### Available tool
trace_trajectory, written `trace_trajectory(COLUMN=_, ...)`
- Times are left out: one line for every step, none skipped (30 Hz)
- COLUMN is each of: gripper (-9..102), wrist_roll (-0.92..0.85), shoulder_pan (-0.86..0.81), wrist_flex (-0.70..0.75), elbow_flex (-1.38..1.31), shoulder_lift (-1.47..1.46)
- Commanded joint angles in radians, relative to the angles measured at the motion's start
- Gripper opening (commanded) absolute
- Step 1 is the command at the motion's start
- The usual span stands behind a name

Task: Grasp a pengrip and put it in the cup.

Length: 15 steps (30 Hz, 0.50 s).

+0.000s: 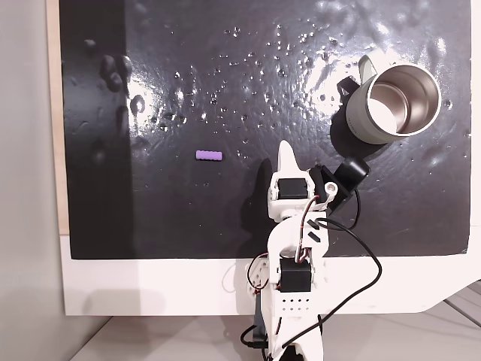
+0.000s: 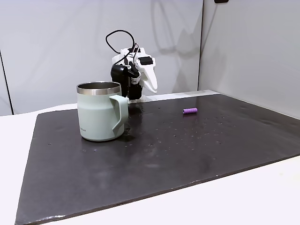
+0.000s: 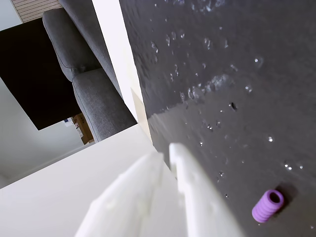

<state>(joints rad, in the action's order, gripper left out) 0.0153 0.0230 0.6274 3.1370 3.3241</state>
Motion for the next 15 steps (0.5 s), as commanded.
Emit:
trace_trajectory(gripper=0, wrist_roll=-0.02, shoulder_pan=0.018, wrist_flex=0.006, elbow_flex=0.052, shoulder_lift=0.015)
trace_trajectory(gripper=0, wrist_roll=-0.02, shoulder_pan=0.018, wrist_flex=0.006, elbow_flex=0.052, shoulder_lift=0.015)
trace_trajectory(gripper=0, wrist_roll=-0.02, shoulder_pan=0.018, wrist_flex=0.006, elbow_flex=0.052, shoulder_lift=0.015)
trace_trajectory(gripper=0, wrist_roll=-0.02, shoulder_pan=0.018, wrist_flex=0.006, elbow_flex=0.052, shoulder_lift=0.015)
trace_trajectory(gripper=0, wrist_roll=-0.02, shoulder_pan=0.018, wrist_flex=0.006, elbow_flex=0.052, shoulder_lift=0.015)
trace_trajectory(gripper=0, wrist_roll=-0.02, shoulder_pan=0.018, wrist_flex=0.006, elbow_flex=0.052, shoulder_lift=0.015)
trace_trajectory(gripper=0, wrist_roll=-0.02, shoulder_pan=0.018, wrist_flex=0.006, elbow_flex=0.052, shoulder_lift=0.015)
trace_trajectory(gripper=0, wrist_roll=-0.02, shoulder_pan=0.018, wrist_flex=0.006, elbow_flex=0.052, shoulder_lift=0.015)
trace_trajectory(gripper=0, wrist_roll=-0.02, shoulder_pan=0.018, wrist_flex=0.006, elbow_flex=0.052, shoulder_lift=0.015)
trace_trajectory(gripper=0, wrist_roll=-0.02, shoulder_pan=0.018, wrist_flex=0.006, elbow_flex=0.052, shoulder_lift=0.015)
trace_trajectory(gripper=0, wrist_roll=-0.023, shoulder_pan=0.018, wrist_flex=0.006, elbow_flex=0.052, shoulder_lift=0.015)
trace_trajectory(gripper=0, wrist_roll=-0.035, shoulder_pan=0.021, wrist_flex=0.005, elbow_flex=0.052, shoulder_lift=0.015)
trace_trajectory(gripper=0, wrist_roll=-0.063, shoulder_pan=0.026, wrist_flex=0.005, elbow_flex=0.051, shoulder_lift=0.015)
trace_trajectory(gripper=0, wrist_roll=-0.083, shoulder_pan=0.029, wrist_flex=0.008, elbow_flex=0.044, shoulder_lift=0.015)
trace_trajectory(gripper=0, wrist_roll=-0.097, shoulder_pan=0.034, wrist_flex=0.018, elbow_flex=0.026, shoulder_lift=0.015)
